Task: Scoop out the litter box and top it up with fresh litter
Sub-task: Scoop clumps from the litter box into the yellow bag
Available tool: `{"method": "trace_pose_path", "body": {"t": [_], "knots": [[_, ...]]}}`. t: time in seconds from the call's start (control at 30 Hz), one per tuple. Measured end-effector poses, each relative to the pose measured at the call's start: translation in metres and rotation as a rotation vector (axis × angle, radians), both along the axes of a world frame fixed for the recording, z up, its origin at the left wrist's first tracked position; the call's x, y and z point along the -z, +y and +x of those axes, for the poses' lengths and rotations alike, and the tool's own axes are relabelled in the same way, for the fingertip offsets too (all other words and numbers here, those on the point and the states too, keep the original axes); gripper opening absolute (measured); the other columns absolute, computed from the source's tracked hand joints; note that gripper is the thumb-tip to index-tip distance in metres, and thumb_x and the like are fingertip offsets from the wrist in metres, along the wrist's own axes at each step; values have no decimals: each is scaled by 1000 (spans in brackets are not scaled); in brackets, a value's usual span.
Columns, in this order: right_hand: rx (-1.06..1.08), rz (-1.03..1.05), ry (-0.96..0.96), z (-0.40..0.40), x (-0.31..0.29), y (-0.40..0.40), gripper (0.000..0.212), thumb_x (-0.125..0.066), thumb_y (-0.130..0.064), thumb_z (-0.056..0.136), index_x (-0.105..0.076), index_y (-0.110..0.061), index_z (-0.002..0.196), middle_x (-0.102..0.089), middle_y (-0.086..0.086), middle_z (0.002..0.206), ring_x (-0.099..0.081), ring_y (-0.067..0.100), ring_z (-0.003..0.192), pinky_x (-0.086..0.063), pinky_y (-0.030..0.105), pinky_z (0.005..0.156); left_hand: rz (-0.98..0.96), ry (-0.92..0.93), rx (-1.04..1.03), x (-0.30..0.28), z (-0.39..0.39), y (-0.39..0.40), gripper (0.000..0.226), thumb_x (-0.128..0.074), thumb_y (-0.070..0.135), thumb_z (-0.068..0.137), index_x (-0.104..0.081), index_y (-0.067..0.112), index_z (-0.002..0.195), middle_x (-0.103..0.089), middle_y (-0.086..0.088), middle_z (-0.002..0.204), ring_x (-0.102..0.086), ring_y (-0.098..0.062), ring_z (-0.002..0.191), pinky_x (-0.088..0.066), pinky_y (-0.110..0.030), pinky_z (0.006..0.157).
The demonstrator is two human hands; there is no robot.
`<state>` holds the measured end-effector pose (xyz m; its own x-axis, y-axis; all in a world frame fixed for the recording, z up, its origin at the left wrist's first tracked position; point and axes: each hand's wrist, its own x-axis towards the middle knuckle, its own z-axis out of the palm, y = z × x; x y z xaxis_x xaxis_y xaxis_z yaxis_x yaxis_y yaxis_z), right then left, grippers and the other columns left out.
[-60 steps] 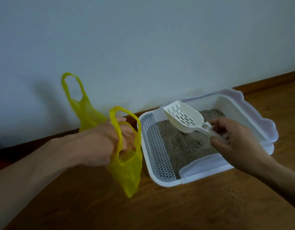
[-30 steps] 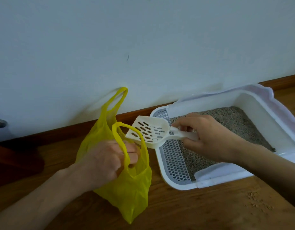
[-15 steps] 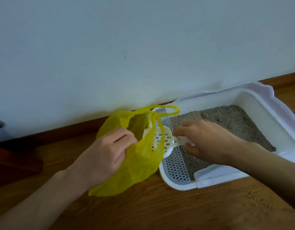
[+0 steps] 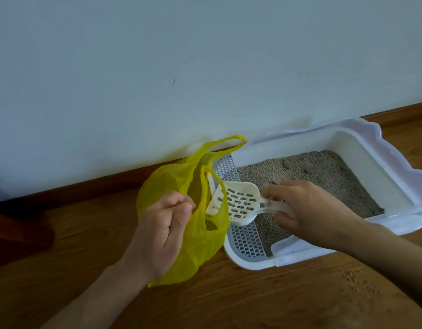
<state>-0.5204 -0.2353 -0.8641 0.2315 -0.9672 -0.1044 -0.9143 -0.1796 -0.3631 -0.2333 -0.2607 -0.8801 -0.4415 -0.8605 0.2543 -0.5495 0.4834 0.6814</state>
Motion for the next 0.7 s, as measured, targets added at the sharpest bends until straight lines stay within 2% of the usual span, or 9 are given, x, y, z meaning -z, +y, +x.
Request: {"method": "trace_pose_path", "body": {"t": [0.07,0.13,0.2,0.27,0.37,0.47,0.57,0.7], "knots": [[35,-7,-23,-4,-2,5,35,-59,-20,81,-62,-34,112,-55,-15,85,-57,8,70,-51,36,62,-5,27,-71,3,-6,1,44,-44,26,102,-58,24,61,-66,8,92,-59,6,69,-40,-8,64],[77,-18,-54,-8,-3,9,35,-61,-18,80,-64,-32,112,-59,-14,86,-57,7,68,-52,36,61,-36,14,-112,6,-8,0,41,-60,20,95,-55,26,54,-68,8,83,-64,-2,70,-48,-20,58],[106,-29,-76,-13,-5,12,36,-62,-16,79,-65,-32,111,-62,-13,87,-57,4,67,-52,36,59,-33,-30,-141,9,-9,-1,40,-79,17,82,-54,17,51,-68,10,82,-66,-5,77,-51,-26,64],[125,-38,-89,-18,-6,15,37,-63,-14,79,-66,-31,111,-65,-13,89,-57,3,66,-53,34,58,-13,-63,-146,11,-10,0,37,-89,21,68,-55,16,56,-67,12,87,-64,-1,87,-48,-16,75],[167,-49,-109,-25,-8,21,32,-65,-13,79,-68,-27,107,-65,-13,84,-57,4,65,-52,36,57,-37,-128,-91,14,-12,2,41,-94,27,57,-55,18,67,-62,9,96,-59,-1,92,-40,-6,81],[210,-63,-126,-31,-7,27,31,-66,-12,78,-69,-26,106,-67,-12,88,-59,5,69,-53,39,60,-70,-181,-32,19,-12,2,46,-96,27,54,-58,18,78,-57,6,103,-54,-3,96,-38,-5,86],[239,-83,-118,-40,-3,32,34,-64,-16,78,-69,-28,109,-65,-17,84,-59,4,69,-51,34,58,-86,-213,-3,23,-13,2,50,-97,25,52,-62,16,87,-55,5,106,-53,-5,98,-37,-5,89],[311,-79,-51,-54,5,36,37,-65,-14,81,-67,-28,115,-63,-16,87,-58,5,68,-52,33,58,-102,-259,45,26,-18,0,52,-96,25,53,-66,16,96,-53,7,107,-53,-8,100,-38,-10,91]]}}
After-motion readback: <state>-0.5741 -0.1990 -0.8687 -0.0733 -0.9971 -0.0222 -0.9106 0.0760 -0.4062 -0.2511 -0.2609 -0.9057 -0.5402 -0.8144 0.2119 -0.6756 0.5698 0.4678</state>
